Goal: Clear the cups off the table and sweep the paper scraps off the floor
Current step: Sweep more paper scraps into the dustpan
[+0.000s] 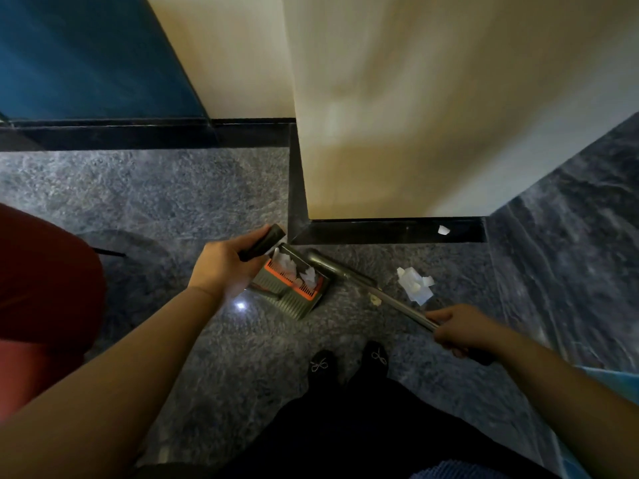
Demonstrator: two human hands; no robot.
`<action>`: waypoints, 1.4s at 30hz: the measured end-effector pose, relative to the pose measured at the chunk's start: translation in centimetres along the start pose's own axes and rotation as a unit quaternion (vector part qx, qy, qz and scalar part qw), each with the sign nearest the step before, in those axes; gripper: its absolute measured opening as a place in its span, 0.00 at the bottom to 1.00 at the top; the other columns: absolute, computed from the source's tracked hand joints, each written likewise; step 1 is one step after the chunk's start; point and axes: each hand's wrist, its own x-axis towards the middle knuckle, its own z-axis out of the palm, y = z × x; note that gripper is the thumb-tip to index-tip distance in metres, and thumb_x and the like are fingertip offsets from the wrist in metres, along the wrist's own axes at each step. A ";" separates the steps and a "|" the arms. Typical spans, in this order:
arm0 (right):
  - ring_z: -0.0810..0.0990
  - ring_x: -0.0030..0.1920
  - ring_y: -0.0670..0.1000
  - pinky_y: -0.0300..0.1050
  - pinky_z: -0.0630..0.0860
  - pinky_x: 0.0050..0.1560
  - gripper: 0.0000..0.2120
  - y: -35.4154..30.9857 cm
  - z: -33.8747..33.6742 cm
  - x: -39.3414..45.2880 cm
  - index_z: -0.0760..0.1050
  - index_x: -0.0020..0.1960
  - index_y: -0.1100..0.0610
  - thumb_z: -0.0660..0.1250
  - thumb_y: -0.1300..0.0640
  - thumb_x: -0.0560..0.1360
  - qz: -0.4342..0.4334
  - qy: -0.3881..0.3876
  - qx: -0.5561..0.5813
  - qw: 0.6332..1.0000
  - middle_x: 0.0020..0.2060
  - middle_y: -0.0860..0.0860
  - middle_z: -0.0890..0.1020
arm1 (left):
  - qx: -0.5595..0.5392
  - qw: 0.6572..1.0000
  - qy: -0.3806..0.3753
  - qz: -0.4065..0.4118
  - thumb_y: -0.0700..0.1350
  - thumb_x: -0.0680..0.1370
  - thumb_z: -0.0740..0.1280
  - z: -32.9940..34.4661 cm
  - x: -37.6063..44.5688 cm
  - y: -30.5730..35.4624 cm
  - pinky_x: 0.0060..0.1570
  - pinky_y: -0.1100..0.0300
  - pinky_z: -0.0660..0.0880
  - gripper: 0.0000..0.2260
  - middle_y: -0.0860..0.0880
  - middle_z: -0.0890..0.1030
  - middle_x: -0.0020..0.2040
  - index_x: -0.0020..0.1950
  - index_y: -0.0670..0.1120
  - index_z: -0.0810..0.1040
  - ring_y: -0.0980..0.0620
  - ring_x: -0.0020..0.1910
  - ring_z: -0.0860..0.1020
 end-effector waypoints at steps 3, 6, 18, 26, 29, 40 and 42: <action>0.67 0.19 0.49 0.40 0.66 0.23 0.22 2.1 -0.1 -1.4 0.78 0.62 0.57 0.62 0.73 0.73 0.005 0.037 0.039 0.999 0.26 0.58 0.75 | 0.005 0.999 -0.029 0.038 0.42 0.74 0.73 0.5 0.7 1.2 0.46 0.76 0.68 0.22 0.57 0.80 0.54 0.64 0.60 0.76 0.64 0.49 0.77; 0.68 0.19 0.49 0.40 0.67 0.23 0.23 4.1 -0.2 -2.7 0.76 0.64 0.56 0.63 0.72 0.73 0.018 0.061 0.070 0.995 0.26 0.58 0.76 | 0.018 0.995 -0.062 0.075 0.41 0.73 0.73 1.0 1.3 2.1 0.40 0.77 0.72 0.27 0.58 0.82 0.49 0.51 0.75 0.73 0.66 0.42 0.78; 0.69 0.18 0.47 0.40 0.67 0.25 0.16 9.6 0.1 -6.7 0.76 0.61 0.67 0.63 0.72 0.74 0.044 0.150 0.183 0.971 0.32 0.60 0.74 | 0.149 0.955 -0.178 0.186 0.43 0.74 0.72 5.3 1.4 6.4 0.49 0.54 0.79 0.25 0.49 0.82 0.45 0.66 0.62 0.72 0.53 0.40 0.80; 0.70 0.22 0.51 0.40 0.68 0.25 0.13 13.1 -0.6 -6.7 0.80 0.55 0.65 0.64 0.71 0.72 0.064 0.212 0.214 0.951 0.30 0.60 0.75 | 0.204 0.932 -0.189 0.231 0.44 0.74 0.72 9.1 0.6 8.9 0.47 0.53 0.80 0.25 0.50 0.82 0.43 0.68 0.62 0.70 0.52 0.38 0.80; 0.71 0.24 0.52 0.39 0.69 0.24 0.15 14.0 -0.9 -6.5 0.81 0.56 0.60 0.65 0.70 0.72 0.068 0.226 0.215 0.948 0.30 0.60 0.77 | 0.212 0.933 -0.193 0.218 0.45 0.75 0.71 9.7 0.4 9.8 0.46 0.52 0.80 0.24 0.51 0.80 0.41 0.68 0.61 0.71 0.53 0.36 0.79; 0.71 0.24 0.51 0.37 0.69 0.24 0.05 14.1 0.6 -1.7 0.74 0.39 0.67 0.63 0.69 0.74 0.119 0.192 0.197 0.954 0.27 0.58 0.73 | 0.188 0.939 -0.189 0.215 0.45 0.73 0.74 10.7 3.6 9.5 0.54 0.50 0.79 0.24 0.47 0.84 0.50 0.67 0.61 0.74 0.48 0.47 0.81; 0.71 0.26 0.53 0.43 0.70 0.30 0.05 13.3 1.8 -0.8 0.77 0.42 0.68 0.63 0.69 0.74 0.122 0.166 0.204 0.957 0.29 0.59 0.74 | 0.170 0.945 -0.194 0.203 0.47 0.73 0.74 10.6 4.3 9.2 0.55 0.49 0.79 0.24 0.49 0.84 0.52 0.66 0.64 0.73 0.50 0.48 0.81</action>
